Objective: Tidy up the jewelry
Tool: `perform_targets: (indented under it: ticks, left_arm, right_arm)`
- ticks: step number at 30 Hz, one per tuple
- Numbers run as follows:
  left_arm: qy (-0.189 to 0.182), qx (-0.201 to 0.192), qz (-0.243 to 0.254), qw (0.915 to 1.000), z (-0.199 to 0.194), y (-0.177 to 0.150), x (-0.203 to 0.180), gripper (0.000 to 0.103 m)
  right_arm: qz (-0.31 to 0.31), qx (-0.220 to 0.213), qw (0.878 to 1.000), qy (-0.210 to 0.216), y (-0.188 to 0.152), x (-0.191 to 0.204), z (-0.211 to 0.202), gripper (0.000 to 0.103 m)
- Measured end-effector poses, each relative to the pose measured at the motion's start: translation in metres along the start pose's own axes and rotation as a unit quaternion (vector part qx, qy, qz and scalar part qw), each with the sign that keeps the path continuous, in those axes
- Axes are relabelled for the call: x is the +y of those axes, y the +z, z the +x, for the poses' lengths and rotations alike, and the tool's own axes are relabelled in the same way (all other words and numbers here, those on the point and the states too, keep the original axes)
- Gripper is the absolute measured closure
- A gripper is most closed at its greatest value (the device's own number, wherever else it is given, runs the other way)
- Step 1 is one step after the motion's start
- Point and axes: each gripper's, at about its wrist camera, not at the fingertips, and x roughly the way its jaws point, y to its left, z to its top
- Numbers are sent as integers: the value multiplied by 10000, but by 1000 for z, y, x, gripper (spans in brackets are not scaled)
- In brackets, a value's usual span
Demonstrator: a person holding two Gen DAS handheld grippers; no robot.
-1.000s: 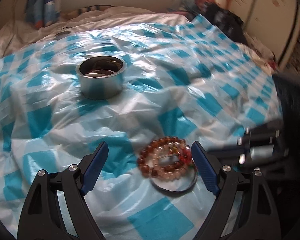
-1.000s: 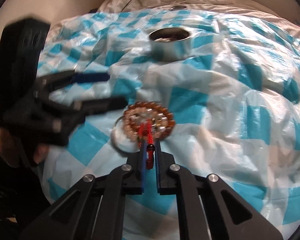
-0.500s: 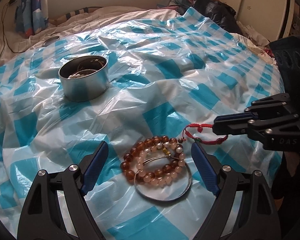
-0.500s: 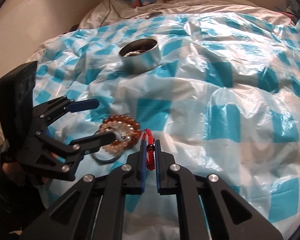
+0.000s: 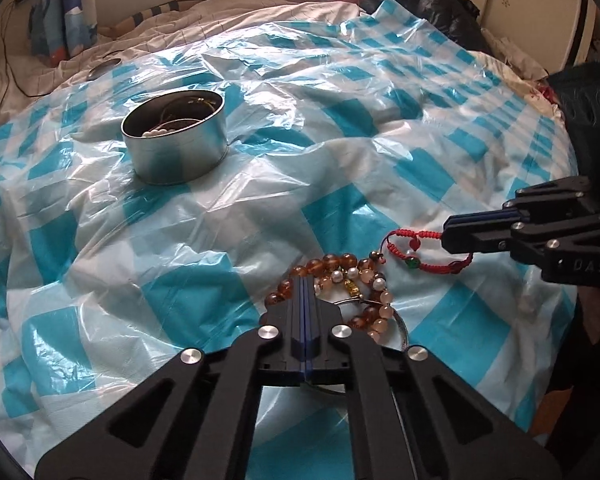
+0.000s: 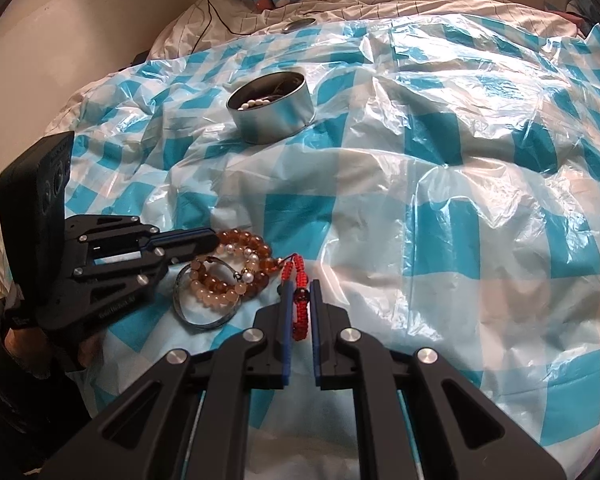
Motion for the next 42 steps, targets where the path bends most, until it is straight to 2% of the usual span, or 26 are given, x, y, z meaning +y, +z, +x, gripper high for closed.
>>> perform_targets:
  ticks: [5, 7, 9, 10, 11, 12, 13, 15, 17, 18, 19, 20, 22, 23, 24, 31, 37, 42]
  left_arm:
    - [-25, -35, 18, 10000, -3, 1, 0, 103]
    - [-177, 51, -60, 9998, -3, 0, 3, 103]
    - [-66, 90, -92, 9999, -4, -1, 6, 100]
    - [-75, 109, -134, 9998, -5, -1, 8, 92]
    - [-88, 128, -154, 9998, -5, -1, 8, 86]
    - [-51, 133, -168, 9998, -6, -1, 9, 73]
    - [8, 126, -169, 9998, -6, -1, 9, 62]
    - [9, 155, -121, 9998, -5, -2, 7, 60]
    - [33, 295, -75, 9995, 1, -5, 4, 60]
    - [56, 388, -43, 9992, 5, -7, 4, 66]
    - [57, 430, -9, 9991, 7, -7, 3, 77]
    - [44, 465, 22, 9989, 7, -8, 2, 80]
    - [107, 457, 39, 9989, 6, -7, 3, 92]
    - [85, 426, -1, 9991, 3, -6, 6, 94]
    - [43, 394, -54, 9992, 1, -5, 8, 96]
    - [-538, 67, -551, 9970, -19, 3, 29, 97]
    - [-756, -216, -869, 9931, -34, 8, 46, 97]
    - [-735, -345, -913, 9925, -41, 12, 50, 97]
  right_arm:
    - [-32, -24, 10000, 7, 1, 2, -1, 94]
    - [-45, 28, 10000, 9, 0, 3, 2, 94]
    - [-25, 32, 10000, -4, 0, 2, 2, 94]
    - [-13, 42, 10000, -6, 0, 2, 2, 94]
    - [13, 43, 10000, -22, 0, 1, 2, 87]
    - [27, 30, 10000, -44, 0, 1, 2, 80]
    - [21, 12, 10000, -78, 0, 1, 2, 67]
    - [-28, 4, 10000, -76, -1, 2, 2, 66]
    - [-65, 59, 9999, -107, -2, 3, 5, 66]
    - [-87, 115, 9998, -131, -3, 3, 7, 66]
    - [-99, 166, 9997, -156, -3, 4, 10, 69]
    - [-103, 223, 9994, -228, -4, 3, 12, 79]
    - [-115, 270, 9993, -245, -5, 3, 14, 86]
    - [-119, 267, 9993, -248, -5, 3, 14, 94]
    - [-138, 257, 9992, -259, -5, 4, 14, 96]
    - [4, 48, 9999, 102, 1, 6, 3, 97]
    - [234, -145, 9986, 457, 7, 3, -8, 97]
    - [303, -351, 9966, 682, 14, 4, -16, 97]
